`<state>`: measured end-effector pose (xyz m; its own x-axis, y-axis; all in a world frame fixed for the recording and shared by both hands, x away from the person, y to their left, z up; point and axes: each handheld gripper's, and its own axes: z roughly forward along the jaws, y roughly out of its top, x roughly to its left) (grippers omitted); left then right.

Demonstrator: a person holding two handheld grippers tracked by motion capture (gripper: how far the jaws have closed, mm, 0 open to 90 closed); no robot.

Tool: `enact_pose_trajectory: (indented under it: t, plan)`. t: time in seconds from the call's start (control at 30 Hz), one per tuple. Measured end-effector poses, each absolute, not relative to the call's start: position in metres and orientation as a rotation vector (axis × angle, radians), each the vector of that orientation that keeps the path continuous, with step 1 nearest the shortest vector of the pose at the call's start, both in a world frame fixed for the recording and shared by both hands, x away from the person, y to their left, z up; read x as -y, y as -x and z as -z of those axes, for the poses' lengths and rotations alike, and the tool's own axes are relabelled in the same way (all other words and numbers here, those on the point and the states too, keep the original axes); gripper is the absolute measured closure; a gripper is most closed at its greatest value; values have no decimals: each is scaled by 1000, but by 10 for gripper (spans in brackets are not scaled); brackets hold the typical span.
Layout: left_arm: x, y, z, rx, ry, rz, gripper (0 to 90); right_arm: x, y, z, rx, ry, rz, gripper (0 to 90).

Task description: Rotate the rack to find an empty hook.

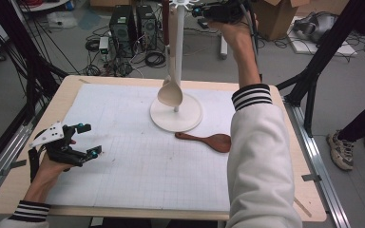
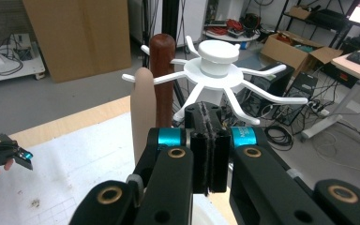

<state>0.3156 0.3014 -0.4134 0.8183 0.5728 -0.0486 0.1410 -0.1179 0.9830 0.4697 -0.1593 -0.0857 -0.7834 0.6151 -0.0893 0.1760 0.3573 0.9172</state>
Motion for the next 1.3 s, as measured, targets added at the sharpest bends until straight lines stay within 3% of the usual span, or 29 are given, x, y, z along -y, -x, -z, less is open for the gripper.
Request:
enact_pose_trajectory:
  t: [1.3]
  plan:
    - [-300,-315,413,-562,-1674,-395,17,148,-463,84,-2223,-674,-1408,900]
